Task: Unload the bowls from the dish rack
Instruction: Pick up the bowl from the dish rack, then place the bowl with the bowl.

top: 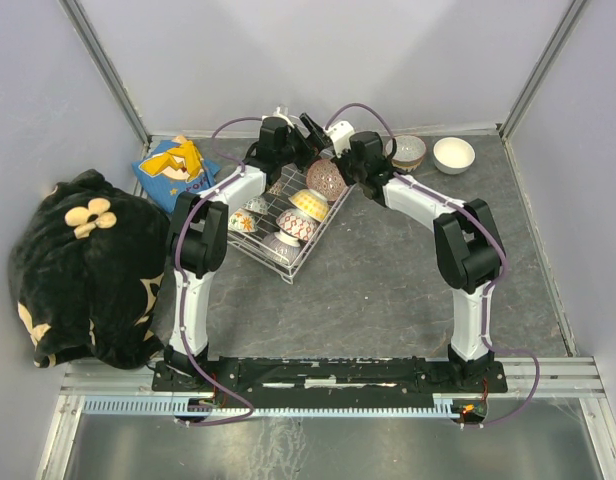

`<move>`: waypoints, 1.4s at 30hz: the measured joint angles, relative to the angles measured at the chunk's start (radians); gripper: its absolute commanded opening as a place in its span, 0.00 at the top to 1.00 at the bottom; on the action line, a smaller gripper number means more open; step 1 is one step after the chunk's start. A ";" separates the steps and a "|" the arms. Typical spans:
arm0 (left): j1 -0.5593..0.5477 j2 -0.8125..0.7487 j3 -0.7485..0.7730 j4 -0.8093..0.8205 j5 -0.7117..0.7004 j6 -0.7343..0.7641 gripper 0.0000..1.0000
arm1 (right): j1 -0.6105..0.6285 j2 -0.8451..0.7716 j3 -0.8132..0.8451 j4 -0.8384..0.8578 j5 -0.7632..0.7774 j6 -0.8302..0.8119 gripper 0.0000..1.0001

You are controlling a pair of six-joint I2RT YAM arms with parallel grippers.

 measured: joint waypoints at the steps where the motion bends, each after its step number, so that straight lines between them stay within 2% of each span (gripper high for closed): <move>1: 0.000 0.000 0.000 0.000 -0.002 -0.001 0.01 | -0.003 0.000 0.000 0.000 -0.007 0.005 0.99; 8: 0.003 -0.021 -0.041 0.026 -0.039 -0.032 0.01 | -0.036 0.000 -0.006 0.004 -0.071 0.071 0.99; 13: 0.018 -0.095 -0.109 0.029 -0.105 -0.041 0.01 | -0.059 0.000 -0.026 0.036 -0.099 0.131 0.99; 18: 0.035 -0.163 -0.119 0.059 -0.137 -0.041 0.01 | -0.076 0.000 -0.032 0.069 -0.105 0.181 0.99; 27: 0.043 -0.308 -0.231 0.111 -0.171 -0.040 0.01 | -0.120 0.000 -0.021 0.112 -0.119 0.296 0.99; 36: 0.042 -0.362 -0.319 0.109 -0.189 -0.021 0.01 | -0.212 -0.020 0.127 -0.022 -0.160 0.460 0.99; 42: 0.042 -0.379 -0.342 0.110 -0.188 -0.017 0.01 | -0.294 -0.043 0.198 -0.025 -0.138 0.515 0.99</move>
